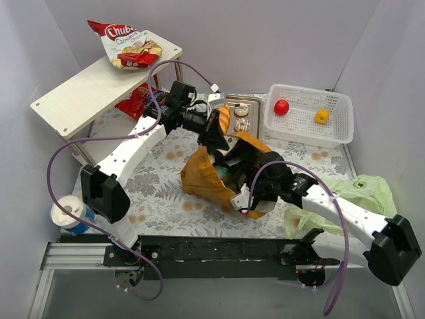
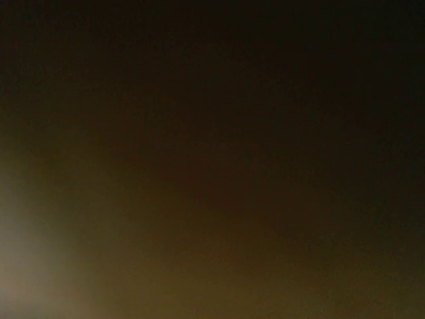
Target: Untie the knot of the grocery bags and take out the mixed food
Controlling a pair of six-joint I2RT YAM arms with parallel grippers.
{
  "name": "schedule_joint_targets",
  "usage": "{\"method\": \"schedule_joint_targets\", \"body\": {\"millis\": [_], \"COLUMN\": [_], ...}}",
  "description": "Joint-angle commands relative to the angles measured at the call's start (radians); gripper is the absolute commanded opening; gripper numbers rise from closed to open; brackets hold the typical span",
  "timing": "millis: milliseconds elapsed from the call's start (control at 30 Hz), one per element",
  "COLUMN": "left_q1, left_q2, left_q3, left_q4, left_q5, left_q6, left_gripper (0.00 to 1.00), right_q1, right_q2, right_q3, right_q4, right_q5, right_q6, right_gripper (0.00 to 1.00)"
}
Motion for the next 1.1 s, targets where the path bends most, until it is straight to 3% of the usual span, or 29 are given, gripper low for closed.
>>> {"method": "schedule_joint_targets", "body": {"millis": [0,267,367,400,500,633,733,800,867,900,967,1067], "left_q1": [0.009,0.009,0.01,0.01,0.016,0.019,0.019,0.019,0.019,0.018,0.019,0.019], "left_q2": [0.018,0.038,0.031,0.028,0.025,0.01,-0.044,-0.089,-0.102,-0.1,-0.091,-0.087], "left_q3": [0.09,0.094,0.084,0.082,0.079,0.05,-0.045,-0.123,-0.149,-0.148,-0.139,-0.139], "left_q4": [-0.157,-0.159,-0.157,-0.157,-0.157,-0.137,0.003,0.076,0.108,0.105,0.099,0.122], "left_q5": [0.046,0.075,0.076,0.072,0.061,-0.008,-0.078,-0.095,-0.092,-0.086,-0.065,-0.039], "left_q6": [0.099,0.106,0.103,0.103,0.099,0.097,0.045,-0.008,-0.013,-0.016,-0.047,-0.096], "left_gripper": [0.0,0.0,0.0,0.0,0.0,0.0,0.0,0.0,0.0,0.0,0.0,0.0], "right_q1": [0.002,-0.008,-0.008,-0.007,-0.007,0.017,0.077,0.116,0.185,0.206,0.225,0.223], "right_q2": [0.134,0.444,0.5,0.508,0.491,0.355,0.22,0.129,0.048,0.022,-0.032,-0.043], "right_q3": [0.048,0.16,0.205,0.218,0.291,0.297,0.272,0.275,0.266,0.233,0.199,0.119], "right_q4": [0.173,0.25,0.268,0.261,0.161,0.025,-0.092,-0.237,-0.305,-0.286,-0.266,-0.172], "right_q5": [0.06,0.195,0.276,0.3,0.314,0.244,0.222,0.18,0.185,0.243,0.287,0.414], "right_q6": [0.011,0.069,0.115,0.151,0.227,0.251,0.272,0.275,0.31,0.345,0.37,0.311], "right_gripper": [0.99,0.96,0.75,0.62,0.43,0.29,0.23,0.23,0.31,0.45,0.55,0.59]}}
